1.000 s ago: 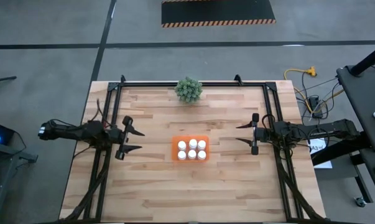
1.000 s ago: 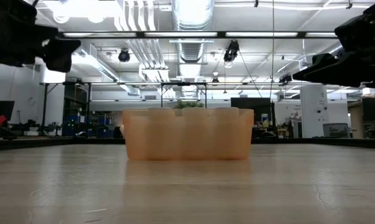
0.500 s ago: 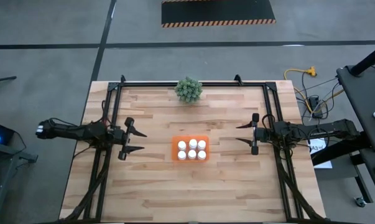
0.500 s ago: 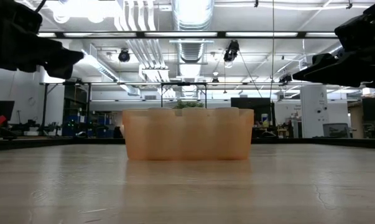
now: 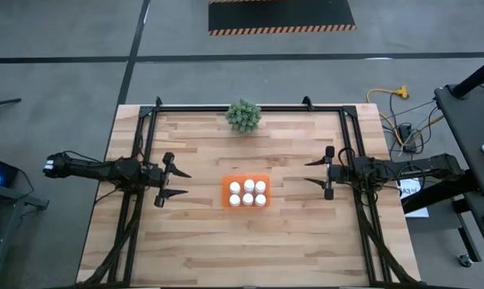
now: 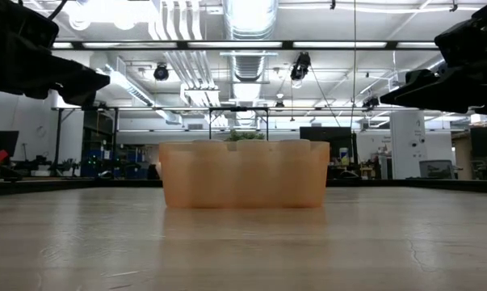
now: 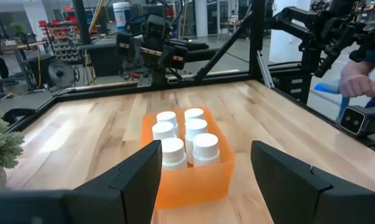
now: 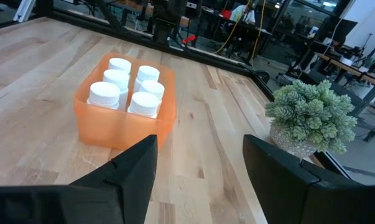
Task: Pick and place pill bottles into a basket
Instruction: Return to Home Position
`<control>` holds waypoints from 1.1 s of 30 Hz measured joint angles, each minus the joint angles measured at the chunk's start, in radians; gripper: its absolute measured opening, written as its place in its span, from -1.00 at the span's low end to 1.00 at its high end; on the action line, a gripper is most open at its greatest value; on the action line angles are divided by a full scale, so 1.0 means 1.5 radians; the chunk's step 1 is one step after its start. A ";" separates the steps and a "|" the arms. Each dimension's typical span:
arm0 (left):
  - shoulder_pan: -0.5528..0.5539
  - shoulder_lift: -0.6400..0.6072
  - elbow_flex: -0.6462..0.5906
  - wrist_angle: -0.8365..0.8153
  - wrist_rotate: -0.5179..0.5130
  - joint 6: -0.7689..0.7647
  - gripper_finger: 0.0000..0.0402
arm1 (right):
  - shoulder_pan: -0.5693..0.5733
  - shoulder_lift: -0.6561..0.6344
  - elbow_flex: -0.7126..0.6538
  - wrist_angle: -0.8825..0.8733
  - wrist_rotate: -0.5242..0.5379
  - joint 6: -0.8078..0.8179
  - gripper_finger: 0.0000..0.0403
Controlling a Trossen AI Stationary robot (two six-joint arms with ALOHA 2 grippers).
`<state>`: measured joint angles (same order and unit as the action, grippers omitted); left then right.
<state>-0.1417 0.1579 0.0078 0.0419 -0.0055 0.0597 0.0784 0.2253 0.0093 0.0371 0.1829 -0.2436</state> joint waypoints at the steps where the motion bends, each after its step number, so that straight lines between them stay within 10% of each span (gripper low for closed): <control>1: 0.000 0.002 0.000 0.000 0.000 0.000 0.14 | 0.000 0.000 0.000 0.000 0.000 0.000 0.12; 33: 0.000 0.038 0.000 0.001 0.002 0.000 0.14 | 0.000 0.000 0.000 0.000 0.000 0.000 0.12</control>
<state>-0.1417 0.2142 0.0078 0.0437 -0.0029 0.0597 0.0784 0.2253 0.0094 0.0372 0.1829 -0.2436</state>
